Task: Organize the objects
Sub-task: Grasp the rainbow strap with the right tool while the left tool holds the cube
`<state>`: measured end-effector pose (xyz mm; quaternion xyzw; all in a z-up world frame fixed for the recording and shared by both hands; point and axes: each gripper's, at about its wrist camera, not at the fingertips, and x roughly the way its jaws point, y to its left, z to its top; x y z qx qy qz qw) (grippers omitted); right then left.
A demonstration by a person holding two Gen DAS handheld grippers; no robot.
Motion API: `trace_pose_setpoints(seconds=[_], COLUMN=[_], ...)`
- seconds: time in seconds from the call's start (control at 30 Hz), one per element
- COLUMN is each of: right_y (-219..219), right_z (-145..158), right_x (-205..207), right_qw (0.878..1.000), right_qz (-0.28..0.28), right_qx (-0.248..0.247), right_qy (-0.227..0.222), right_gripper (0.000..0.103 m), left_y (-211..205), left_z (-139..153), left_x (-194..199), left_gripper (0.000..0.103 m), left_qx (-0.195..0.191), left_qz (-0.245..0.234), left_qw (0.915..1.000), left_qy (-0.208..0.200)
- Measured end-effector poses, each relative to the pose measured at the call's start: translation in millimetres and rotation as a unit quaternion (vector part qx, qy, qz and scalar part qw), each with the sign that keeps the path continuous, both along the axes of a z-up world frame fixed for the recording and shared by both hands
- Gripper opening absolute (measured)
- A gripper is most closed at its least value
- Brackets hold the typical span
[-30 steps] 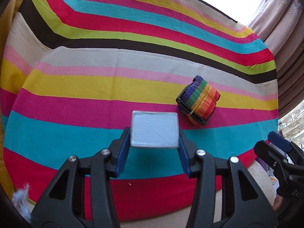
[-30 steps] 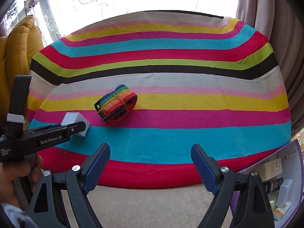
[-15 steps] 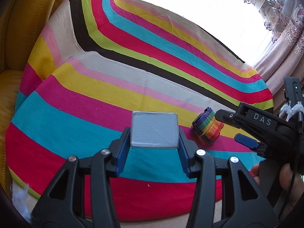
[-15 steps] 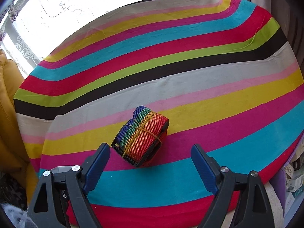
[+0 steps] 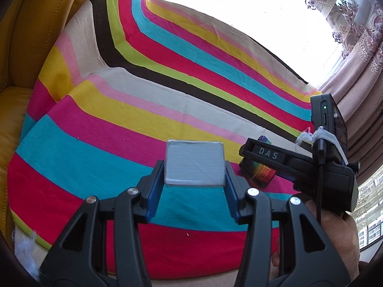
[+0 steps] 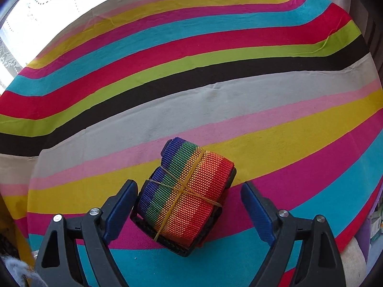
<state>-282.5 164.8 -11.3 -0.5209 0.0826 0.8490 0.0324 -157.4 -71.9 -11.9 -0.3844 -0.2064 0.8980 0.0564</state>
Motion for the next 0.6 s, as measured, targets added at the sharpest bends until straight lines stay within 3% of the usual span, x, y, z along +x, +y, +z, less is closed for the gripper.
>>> trace_pose_setpoints(seconds=[0.1, 0.2, 0.6], right_y=[-10, -12, -8], right_z=[0, 2, 12], right_x=[3, 11, 52], right_qw=[0.998, 0.994, 0.988], right_qz=[0.063, 0.096, 0.119], right_qx=[0.022, 0.049, 0.091], right_qy=[0.003, 0.012, 0.046], right_gripper=[0.076, 0.075, 0.070], left_y=[0, 1, 8], left_z=[0, -1, 0], left_x=[-1, 0, 1], left_gripper=[0.051, 0.051, 0.051], left_qx=[0.001, 0.002, -0.009], left_qz=[-0.003, -0.005, -0.014], left_qw=[1.0000, 1.0000, 0.9999], left_qy=[0.000, -0.001, 0.001])
